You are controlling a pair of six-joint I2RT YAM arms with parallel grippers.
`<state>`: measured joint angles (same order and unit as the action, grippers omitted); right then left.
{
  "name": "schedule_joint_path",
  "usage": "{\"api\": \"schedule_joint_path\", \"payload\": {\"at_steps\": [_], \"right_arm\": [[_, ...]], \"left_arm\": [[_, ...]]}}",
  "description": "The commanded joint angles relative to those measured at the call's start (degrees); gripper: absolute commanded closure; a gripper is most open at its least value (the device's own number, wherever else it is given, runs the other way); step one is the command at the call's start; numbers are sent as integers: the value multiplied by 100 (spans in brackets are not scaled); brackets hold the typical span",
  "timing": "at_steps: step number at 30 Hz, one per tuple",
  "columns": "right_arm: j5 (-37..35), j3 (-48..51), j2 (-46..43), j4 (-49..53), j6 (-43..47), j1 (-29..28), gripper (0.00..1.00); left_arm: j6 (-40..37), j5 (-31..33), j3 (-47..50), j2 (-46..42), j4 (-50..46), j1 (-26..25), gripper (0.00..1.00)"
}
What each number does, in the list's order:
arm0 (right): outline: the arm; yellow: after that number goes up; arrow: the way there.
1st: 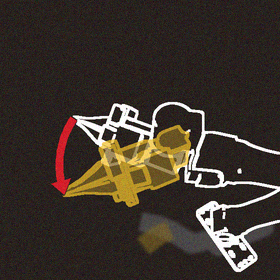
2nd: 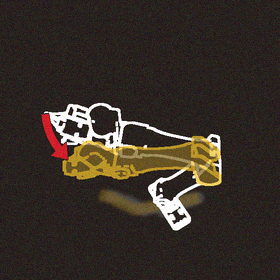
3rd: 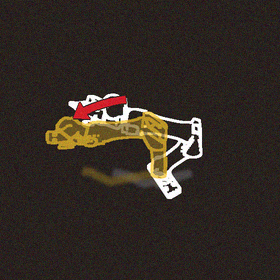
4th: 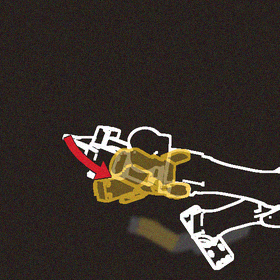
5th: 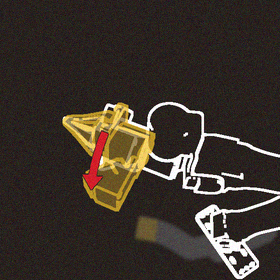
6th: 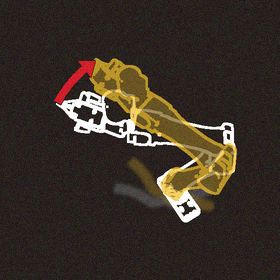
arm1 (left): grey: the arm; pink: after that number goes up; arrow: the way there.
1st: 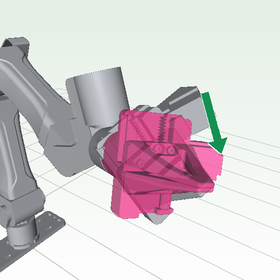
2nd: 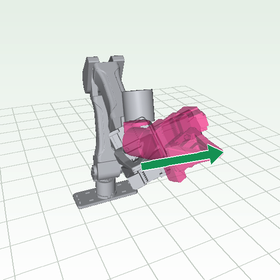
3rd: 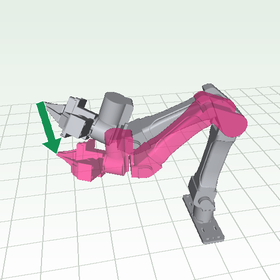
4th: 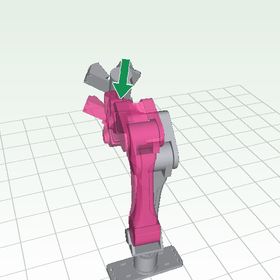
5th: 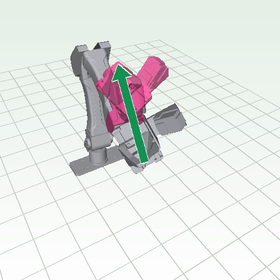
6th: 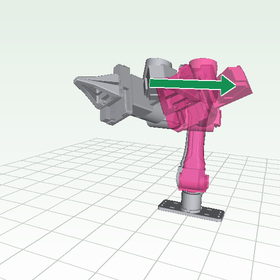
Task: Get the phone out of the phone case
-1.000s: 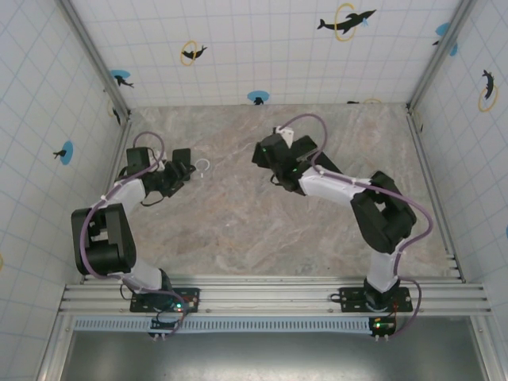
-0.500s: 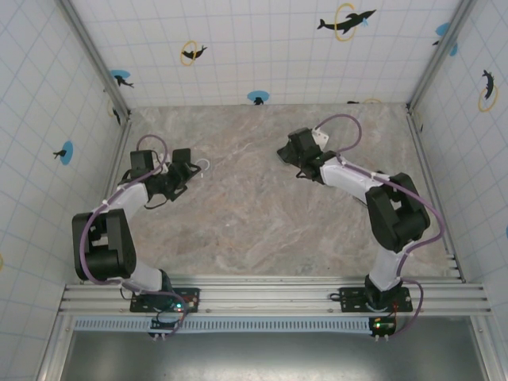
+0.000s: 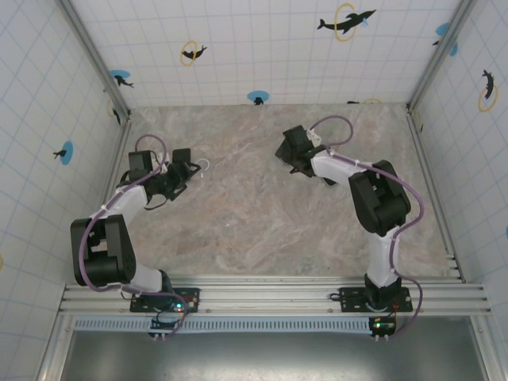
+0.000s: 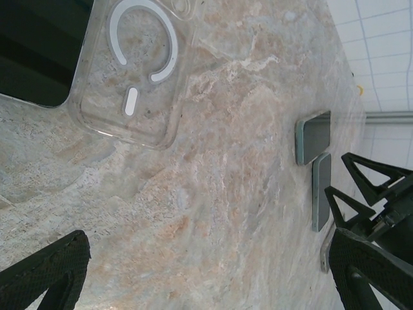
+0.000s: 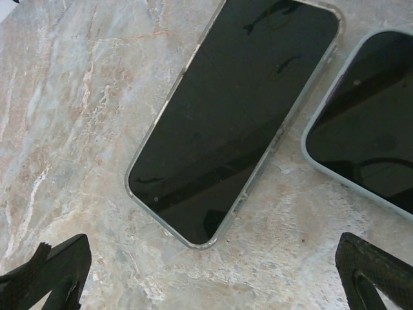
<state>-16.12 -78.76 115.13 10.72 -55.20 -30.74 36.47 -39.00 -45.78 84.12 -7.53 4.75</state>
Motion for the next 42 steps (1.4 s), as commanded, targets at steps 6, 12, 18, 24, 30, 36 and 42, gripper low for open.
{"api": "schedule_joint_path", "payload": {"at_steps": [6, 12, 18, 24, 30, 36, 42], "right_arm": [[38, -548, 532, 293, -209, 42, 1], [-33, -865, 827, 428, -185, 64, 1], [-157, -1116, 1109, 544, -123, 117, 2], [-217, -1523, 1459, 677, 91, 164, 2], [-424, -2172, 1929, 1095, 371, 235, 3], [-581, -2679, 2274, 1454, 549, 312, 3], [-715, -3049, 2567, 1706, 828, 336, 3]], "left_arm": [[43, -160, -51, 34, 24, -37, 3], [66, -150, -78, 25, 26, -36, 3], [62, -130, -54, -14, -3, -36, 3], [46, -107, -36, -36, -58, -36, 3], [23, -90, -23, -54, -109, -35, 3], [11, -99, 3, -46, -119, -42, 3], [4, -90, -10, 8, -113, -53, 3]]}}
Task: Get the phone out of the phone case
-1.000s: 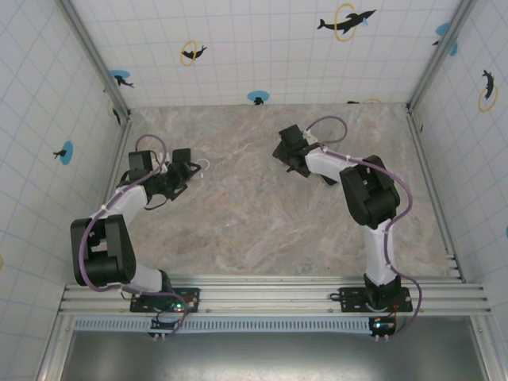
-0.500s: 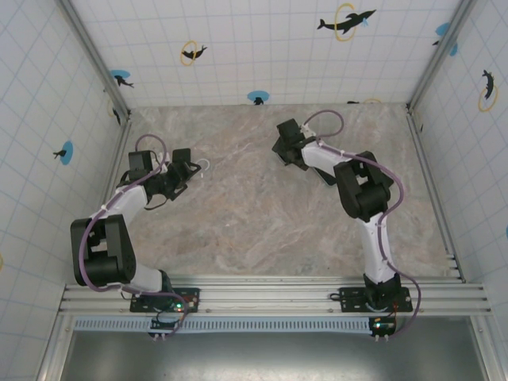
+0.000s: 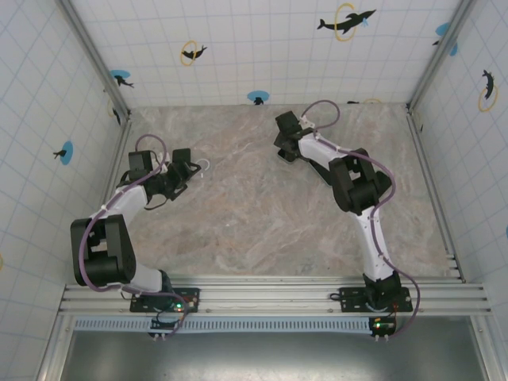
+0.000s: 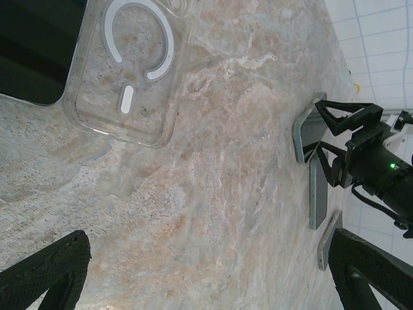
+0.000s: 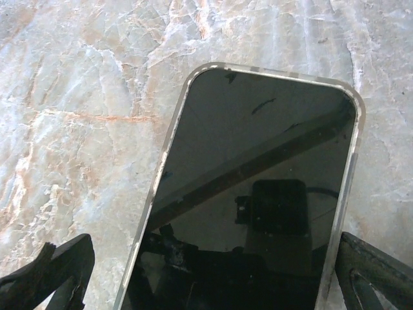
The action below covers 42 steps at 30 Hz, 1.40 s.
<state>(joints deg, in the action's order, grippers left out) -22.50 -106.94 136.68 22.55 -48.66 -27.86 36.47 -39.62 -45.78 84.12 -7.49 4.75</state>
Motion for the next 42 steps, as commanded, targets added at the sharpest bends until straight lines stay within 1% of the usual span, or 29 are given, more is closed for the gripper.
{"api": "schedule_joint_path", "payload": {"at_steps": [1, 6, 11, 24, 33, 37, 41, 42], "right_arm": [[-99, -283, 452, 563, 227, 52, 3], [-295, -582, 687, 853, 486, 43, 4], [-476, -774, 858, 1126, 551, 52, 5], [-637, -1108, 1198, 1696, 254, 65, 10], [-233, -1157, 1224, 1899, -34, 118, 13], [-38, -1207, 1285, 1932, -73, 169, 18], [-57, -1212, 1215, 1882, 6, 189, 30], [-72, -1234, 1200, 1883, 26, 200, 32]], "left_arm": [[5, -29, -17, 17, -118, -40, 3], [-15, -37, -18, 76, -118, -45, 3], [-41, -60, -23, 113, -116, -47, 3], [-52, -113, -54, 200, -125, -47, 3], [-35, -108, -114, 256, -138, -119, 3], [-19, -99, -145, 288, -135, -167, 3], [-5, -90, -177, 259, -132, -184, 3], [3, -86, -185, 253, -138, -193, 3]]}}
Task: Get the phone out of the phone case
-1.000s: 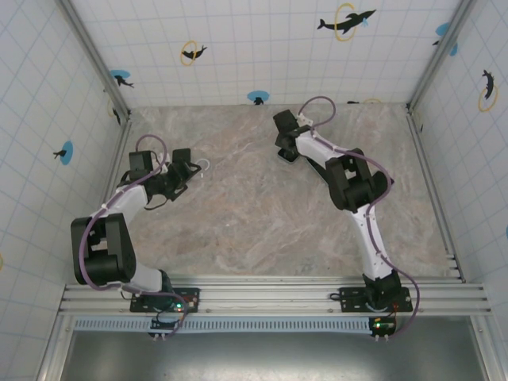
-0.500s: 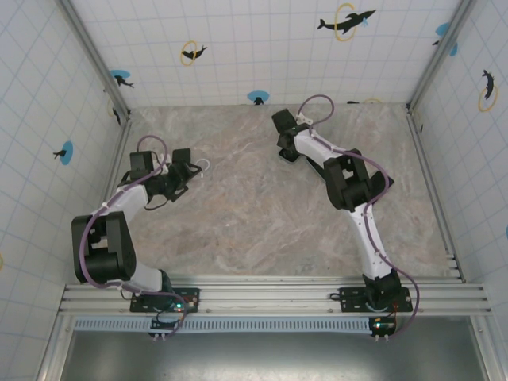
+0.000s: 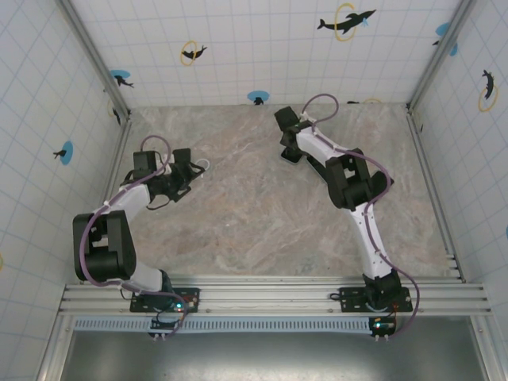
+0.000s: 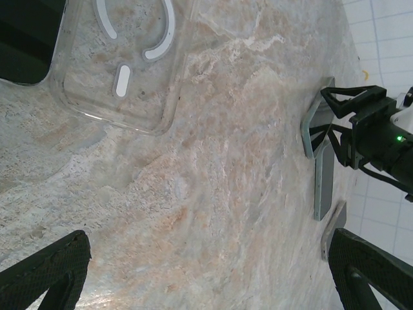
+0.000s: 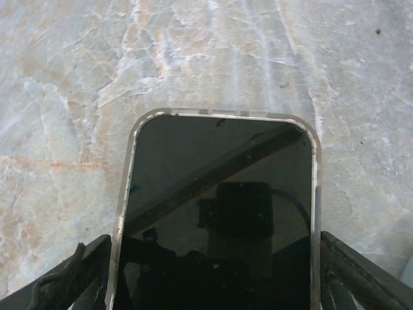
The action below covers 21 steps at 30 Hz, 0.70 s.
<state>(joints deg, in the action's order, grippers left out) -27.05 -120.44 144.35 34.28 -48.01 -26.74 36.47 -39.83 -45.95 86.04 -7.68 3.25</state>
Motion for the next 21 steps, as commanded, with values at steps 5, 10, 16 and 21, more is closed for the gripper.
{"api": "schedule_joint_path", "payload": {"at_steps": [5, 10, 16, 21], "right_arm": [[347, -52, 310, 734, 45, 130, 34], [506, -57, 25, 521, 50, 143, 35], [778, -32, -370, 122, 277, 152, 42], [841, -33, -598, 61, 326, 173, 43]], "left_arm": [[27, -46, -188, 53, -99, -78, 3], [55, -39, -190, 35, -73, -113, 3], [93, -33, -198, -32, -44, -126, 3], [137, -13, -222, -39, -27, -164, 3]]}}
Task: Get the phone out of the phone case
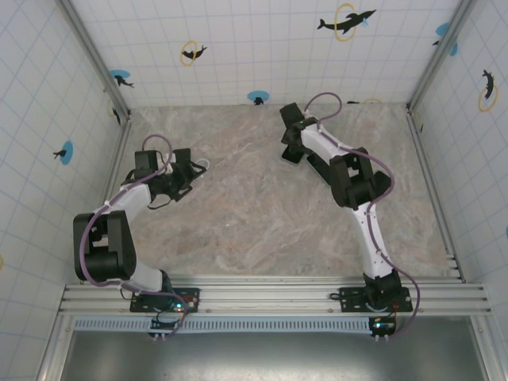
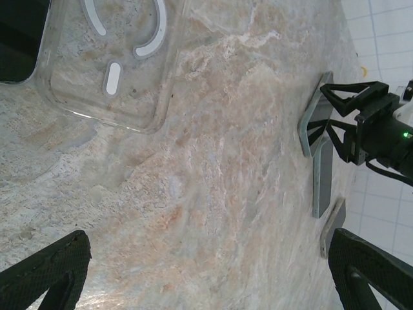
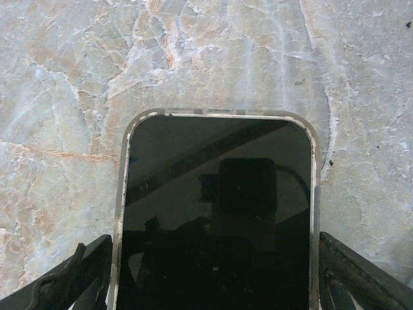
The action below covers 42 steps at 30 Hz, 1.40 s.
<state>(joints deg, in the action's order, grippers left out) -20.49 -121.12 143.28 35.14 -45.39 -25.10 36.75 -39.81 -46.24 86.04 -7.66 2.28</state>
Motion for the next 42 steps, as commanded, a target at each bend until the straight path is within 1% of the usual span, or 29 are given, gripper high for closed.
{"api": "schedule_joint_path", "payload": {"at_steps": [1, 3, 8, 11, 13, 15, 18, 22, 26, 37, 42], "right_arm": [[218, 35, -524, -19, 73, 14, 42], [234, 35, -569, -14, 89, 3, 41], [167, 31, -521, 189, 162, -4, 34], [120, 41, -497, 222, 223, -37, 26], [183, 40, -473, 130, 338, -68, 23], [205, -1, -407, 167, 307, -48, 19], [38, -20, -318, 322, 259, -51, 10], [-143, -20, -222, 407, 249, -70, 8], [-152, -31, -128, 370, 232, -40, 7], [-52, -51, 173, 199, 438, -72, 8], [29, -41, 294, 168, 341, -107, 7]], "left_arm": [[119, -16, -210, -30, -17, -84, 3], [139, -14, -227, -4, 1, -105, 3], [173, -31, -299, 91, 73, -175, 3], [168, -31, -324, 121, 81, -193, 3], [162, -42, -339, 129, 81, -194, 3], [162, -42, -350, 139, 85, -204, 3], [135, -52, -368, 157, 59, -201, 3], [98, -60, -370, 189, 19, -199, 3], [85, -62, -416, 234, 2, -205, 3], [15, -54, -510, 284, -109, -194, 3], [7, -52, -501, 275, -145, -203, 3]]}}
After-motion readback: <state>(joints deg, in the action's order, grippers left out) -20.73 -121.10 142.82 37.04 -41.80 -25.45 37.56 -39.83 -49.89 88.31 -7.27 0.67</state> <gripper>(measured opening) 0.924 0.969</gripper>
